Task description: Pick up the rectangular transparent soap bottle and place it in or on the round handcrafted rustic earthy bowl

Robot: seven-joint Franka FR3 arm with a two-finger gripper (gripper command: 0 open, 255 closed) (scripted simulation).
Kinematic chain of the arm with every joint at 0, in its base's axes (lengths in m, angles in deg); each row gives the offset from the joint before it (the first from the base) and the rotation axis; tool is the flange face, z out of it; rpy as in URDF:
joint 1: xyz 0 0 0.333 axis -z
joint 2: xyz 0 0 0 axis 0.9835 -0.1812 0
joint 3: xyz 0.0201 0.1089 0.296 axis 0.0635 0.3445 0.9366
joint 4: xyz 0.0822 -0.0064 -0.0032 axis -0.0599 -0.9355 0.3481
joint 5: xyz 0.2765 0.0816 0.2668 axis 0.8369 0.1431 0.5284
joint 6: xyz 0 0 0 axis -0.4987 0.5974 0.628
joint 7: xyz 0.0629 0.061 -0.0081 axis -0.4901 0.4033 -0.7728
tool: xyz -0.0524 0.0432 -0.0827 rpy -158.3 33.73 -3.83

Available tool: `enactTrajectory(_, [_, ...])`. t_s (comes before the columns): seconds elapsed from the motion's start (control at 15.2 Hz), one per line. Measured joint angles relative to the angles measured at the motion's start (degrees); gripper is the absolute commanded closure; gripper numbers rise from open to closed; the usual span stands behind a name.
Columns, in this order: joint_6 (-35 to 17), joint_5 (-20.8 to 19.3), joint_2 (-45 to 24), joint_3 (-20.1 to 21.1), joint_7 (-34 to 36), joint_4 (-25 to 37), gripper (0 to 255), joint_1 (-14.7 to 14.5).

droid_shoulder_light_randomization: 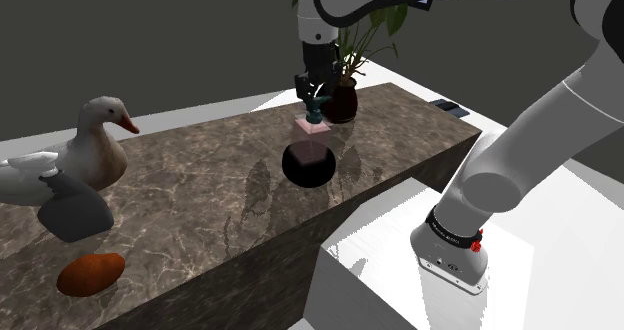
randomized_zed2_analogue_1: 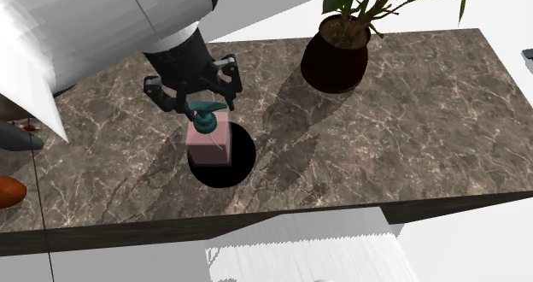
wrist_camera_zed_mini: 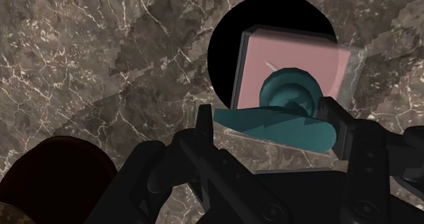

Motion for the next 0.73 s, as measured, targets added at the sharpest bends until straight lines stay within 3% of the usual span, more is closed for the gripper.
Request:
enactTrajectory(0.2, [-0.05, 0.0, 0.0, 0.0, 0.0, -0.04, 255, 0.0])
enactTrajectory(0.26, [-0.05, 0.0, 0.0, 0.0, 0.0, -0.04, 0, 0.0])
enactTrajectory(0.73, [0.87, 0.01, -0.15, 0.07, 0.11, 1.06, 0, -0.03])
